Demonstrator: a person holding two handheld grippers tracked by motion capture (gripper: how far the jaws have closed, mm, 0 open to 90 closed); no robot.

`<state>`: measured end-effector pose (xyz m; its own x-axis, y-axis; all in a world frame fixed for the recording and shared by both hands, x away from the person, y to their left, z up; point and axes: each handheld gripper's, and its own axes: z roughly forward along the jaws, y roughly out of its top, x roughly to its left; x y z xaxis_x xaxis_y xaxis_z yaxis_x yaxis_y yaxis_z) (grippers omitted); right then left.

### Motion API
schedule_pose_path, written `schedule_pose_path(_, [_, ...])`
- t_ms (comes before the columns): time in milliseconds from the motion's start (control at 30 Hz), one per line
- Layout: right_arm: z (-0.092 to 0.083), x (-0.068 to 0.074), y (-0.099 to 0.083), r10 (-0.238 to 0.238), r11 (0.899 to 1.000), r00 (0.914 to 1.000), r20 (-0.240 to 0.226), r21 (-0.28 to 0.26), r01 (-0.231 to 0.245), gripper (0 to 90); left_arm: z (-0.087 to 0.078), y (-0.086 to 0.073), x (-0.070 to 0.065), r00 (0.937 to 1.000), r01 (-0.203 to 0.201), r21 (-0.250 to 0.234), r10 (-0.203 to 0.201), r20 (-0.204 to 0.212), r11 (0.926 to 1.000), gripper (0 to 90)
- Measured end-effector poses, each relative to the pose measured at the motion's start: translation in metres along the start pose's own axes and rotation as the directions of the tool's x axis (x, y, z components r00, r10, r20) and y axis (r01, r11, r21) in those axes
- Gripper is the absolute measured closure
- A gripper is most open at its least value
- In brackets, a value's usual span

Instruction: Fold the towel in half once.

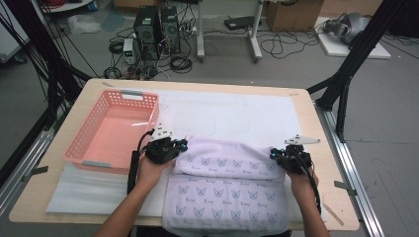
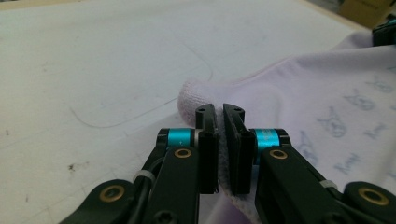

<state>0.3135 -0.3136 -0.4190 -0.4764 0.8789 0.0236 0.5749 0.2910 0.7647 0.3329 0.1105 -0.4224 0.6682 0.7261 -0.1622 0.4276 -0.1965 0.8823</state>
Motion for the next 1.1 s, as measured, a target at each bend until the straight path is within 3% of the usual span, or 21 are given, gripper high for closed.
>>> schedule_pose_path(267, [-0.033, 0.009, -0.009, -0.021, 0.997, 0.9995, -0.024, -0.075, 0.019, 84.2, -0.029, -0.015, -0.008, 0.9976, 0.023, -0.063, -0.019, 0.066, 0.9978, 84.2])
schedule_pose_path(567, [-0.07, 0.023, -0.023, -0.051, 0.993, 0.997, -0.057, -0.113, 0.044, 84.2, -0.052, -0.02, -0.025, 0.9927, -0.029, -0.05, 0.035, 0.115, 0.9983, 84.1])
schedule_pose_path(733, [-0.09, 0.031, -0.038, -0.066, 0.994, 0.9957, -0.066, -0.088, 0.06, 84.2, -0.066, -0.032, -0.032, 0.9903, -0.029, -0.022, 0.032, 0.135, 0.9994, 83.9])
schedule_pose_path(833, [-0.093, 0.035, -0.05, -0.063, 0.998, 0.9936, -0.094, -0.028, 0.06, 84.1, -0.071, -0.043, -0.036, 0.9879, -0.034, 0.023, 0.03, 0.152, 0.9992, 83.7])
schedule_pose_path(900, [-0.089, 0.042, -0.06, -0.083, 0.996, 0.9921, -0.095, 0.034, 0.086, 83.5, -0.071, -0.05, -0.035, 0.988, -0.037, 0.052, 0.029, 0.151, 0.998, 83.1])
schedule_pose_path(967, [-0.083, 0.045, -0.068, -0.101, 0.99, 0.9905, -0.092, 0.088, 0.11, 79.8, -0.07, -0.053, -0.033, 0.9888, -0.011, 0.08, -0.001, 0.149, 0.9967, 75.9])
schedule_pose_path(1000, [-0.081, 0.045, -0.07, -0.105, 0.988, 0.9906, -0.087, 0.104, 0.114, 75.8, -0.069, -0.053, -0.031, 0.99, 0.009, 0.088, -0.021, 0.139, 0.9961, 66.7])
schedule_pose_path(1033, [-0.08, 0.044, -0.071, -0.098, 0.989, 0.9919, -0.081, 0.107, 0.106, 72.3, -0.068, -0.053, -0.029, 0.9905, 0.032, 0.089, -0.044, 0.13, 0.9955, 57.9])
schedule_pose_path(1100, [-0.083, 0.04, -0.067, -0.068, 0.995, 0.9957, -0.062, 0.072, 0.073, 66.4, -0.069, -0.05, -0.026, 0.9909, 0.058, 0.062, -0.065, 0.118, 0.9964, 51.9])
